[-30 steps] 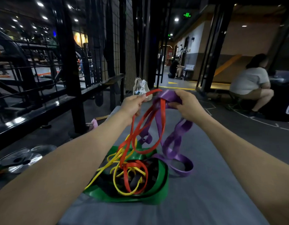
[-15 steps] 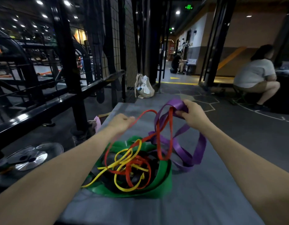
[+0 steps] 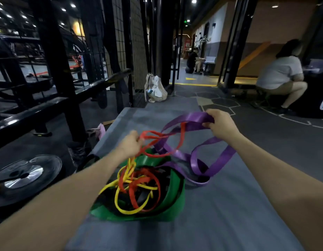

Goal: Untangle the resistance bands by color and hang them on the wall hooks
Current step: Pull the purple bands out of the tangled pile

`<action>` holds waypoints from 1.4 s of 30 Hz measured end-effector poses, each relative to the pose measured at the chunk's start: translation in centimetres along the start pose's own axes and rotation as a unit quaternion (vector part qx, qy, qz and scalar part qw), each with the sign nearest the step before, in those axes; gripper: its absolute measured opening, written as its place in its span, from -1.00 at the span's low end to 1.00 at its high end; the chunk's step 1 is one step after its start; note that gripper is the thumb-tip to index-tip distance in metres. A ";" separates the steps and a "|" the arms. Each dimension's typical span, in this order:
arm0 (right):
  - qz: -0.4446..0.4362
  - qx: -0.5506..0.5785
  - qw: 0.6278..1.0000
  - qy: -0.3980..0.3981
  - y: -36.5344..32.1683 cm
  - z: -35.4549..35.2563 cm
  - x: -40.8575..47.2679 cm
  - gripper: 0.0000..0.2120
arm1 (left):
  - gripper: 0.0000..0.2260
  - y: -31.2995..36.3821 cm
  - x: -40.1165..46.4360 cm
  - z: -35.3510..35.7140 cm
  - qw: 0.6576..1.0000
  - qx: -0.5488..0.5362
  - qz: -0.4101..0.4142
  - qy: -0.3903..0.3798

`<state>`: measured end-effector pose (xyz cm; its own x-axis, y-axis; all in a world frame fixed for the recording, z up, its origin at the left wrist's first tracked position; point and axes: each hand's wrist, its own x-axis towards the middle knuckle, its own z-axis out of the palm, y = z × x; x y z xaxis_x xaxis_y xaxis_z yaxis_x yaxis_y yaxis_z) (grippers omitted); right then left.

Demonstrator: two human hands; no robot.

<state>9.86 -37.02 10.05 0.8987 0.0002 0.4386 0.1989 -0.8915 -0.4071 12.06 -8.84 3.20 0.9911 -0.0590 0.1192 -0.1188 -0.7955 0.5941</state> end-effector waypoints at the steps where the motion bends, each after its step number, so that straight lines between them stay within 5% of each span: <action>1: 0.002 -0.009 1.000 0.000 0.3 0.7 0.3 -0.89 | -0.71 -0.7 0.6 -1.1 0.999 -0.020 -0.007 0.040; 6: 0.010 -0.119 0.992 -0.052 1.1 6.3 0.1 -0.79 | -0.75 -3.8 2.2 -3.6 0.980 -0.069 -0.068 0.174; 12: 0.040 -0.114 0.931 -0.346 4.2 9.9 -3.8 -0.53 | -0.66 -6.1 2.4 -0.2 0.986 -0.056 -0.075 0.138; 15: 0.032 -0.129 0.909 -0.395 4.6 10.1 -5.2 -0.38 | -0.63 -4.7 2.7 1.1 0.987 -0.070 -0.068 0.130; 18: -0.024 -0.214 0.907 -0.361 4.4 11.0 -6.1 -0.25 | -0.64 -4.2 2.8 2.1 0.987 -0.090 -0.060 0.123; 24: -0.030 -0.263 0.925 -0.272 3.6 11.2 -6.0 -0.66 | -0.71 -4.3 2.2 1.8 0.986 -0.095 -0.060 0.123; 30: 0.040 -0.186 0.979 -0.074 2.3 7.9 1.3 -0.71 | -0.69 -4.4 3.8 -0.1 0.966 -0.210 -0.036 0.143; 42: -0.119 -0.133 0.971 0.161 2.0 12.3 9.3 -0.80 | -0.63 -6.2 5.9 2.2 0.920 -0.321 -0.049 0.221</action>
<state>23.41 -33.17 3.46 0.6619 0.1167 0.7404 0.2389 -0.9691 -0.0609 18.83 -5.54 -1.54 0.8949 0.3573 0.2675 -0.1815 -0.2562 0.9494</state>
